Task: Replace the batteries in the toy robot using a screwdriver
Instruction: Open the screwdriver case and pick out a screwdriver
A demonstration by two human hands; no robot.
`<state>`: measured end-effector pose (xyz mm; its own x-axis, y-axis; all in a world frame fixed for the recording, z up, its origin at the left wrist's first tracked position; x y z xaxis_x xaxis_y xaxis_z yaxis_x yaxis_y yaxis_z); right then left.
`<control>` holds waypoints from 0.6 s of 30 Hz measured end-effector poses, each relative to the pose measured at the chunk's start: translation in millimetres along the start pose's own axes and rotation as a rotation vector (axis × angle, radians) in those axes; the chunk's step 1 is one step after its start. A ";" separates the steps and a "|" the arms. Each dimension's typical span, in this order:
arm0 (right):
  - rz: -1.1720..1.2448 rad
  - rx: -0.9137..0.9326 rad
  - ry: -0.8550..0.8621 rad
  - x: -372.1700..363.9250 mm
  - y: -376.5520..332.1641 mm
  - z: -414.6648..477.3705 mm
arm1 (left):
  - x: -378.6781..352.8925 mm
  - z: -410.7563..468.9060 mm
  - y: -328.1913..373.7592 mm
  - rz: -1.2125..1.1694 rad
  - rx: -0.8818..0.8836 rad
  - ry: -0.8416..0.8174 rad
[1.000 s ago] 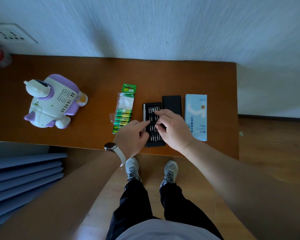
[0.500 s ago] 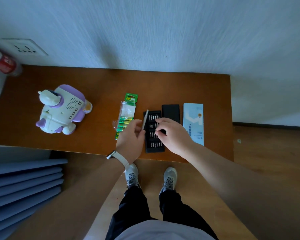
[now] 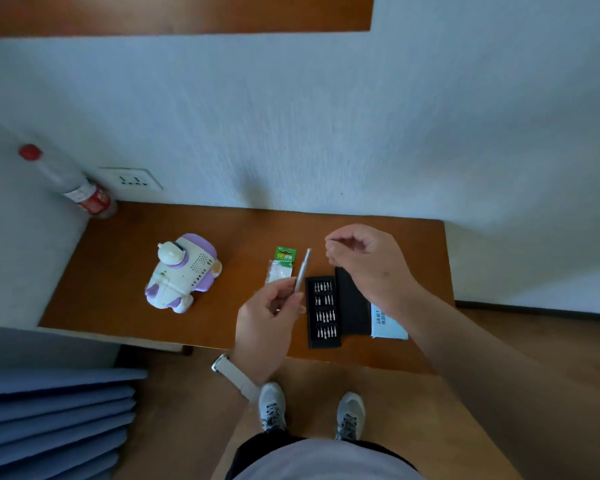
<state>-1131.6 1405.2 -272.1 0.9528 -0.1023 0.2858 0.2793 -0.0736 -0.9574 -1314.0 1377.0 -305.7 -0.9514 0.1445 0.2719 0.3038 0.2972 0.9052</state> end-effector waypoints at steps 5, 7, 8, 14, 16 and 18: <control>0.259 0.003 -0.042 6.7 -37.5 -3.5 | 11.4 -14.2 28.8 -0.063 -0.039 -0.016; 0.273 0.023 -0.075 7.5 -49.3 -4.4 | 15.0 -19.0 35.6 -0.090 -0.043 -0.035; 0.252 0.033 -0.089 7.6 -54.3 -4.6 | 16.3 -20.9 39.1 -0.095 -0.053 -0.046; 0.213 0.074 -0.130 6.7 -73.2 -4.6 | 23.9 -25.1 52.2 -0.113 -0.101 -0.064; 0.294 0.050 -0.133 6.4 -74.7 -4.7 | 26.6 -24.5 53.6 -0.102 -0.107 -0.069; 0.347 0.032 -0.141 6.1 -74.6 -4.9 | 29.2 -22.8 53.5 -0.085 -0.106 -0.073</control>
<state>-1147.2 1405.2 -198.7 0.9978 0.0224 -0.0623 -0.0617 -0.0271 -0.9977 -1326.7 1375.6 -241.9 -0.9662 0.1925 0.1717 0.2116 0.2104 0.9545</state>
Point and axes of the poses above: each hand's wrist, its own z-axis towards the middle knuckle, its own x-axis out of the back of the hand, y = z × x, the point moved 4 cm from there along z, towards the middle knuckle, and after that the axes turned 6 degrees about x, right-handed, at the moved point
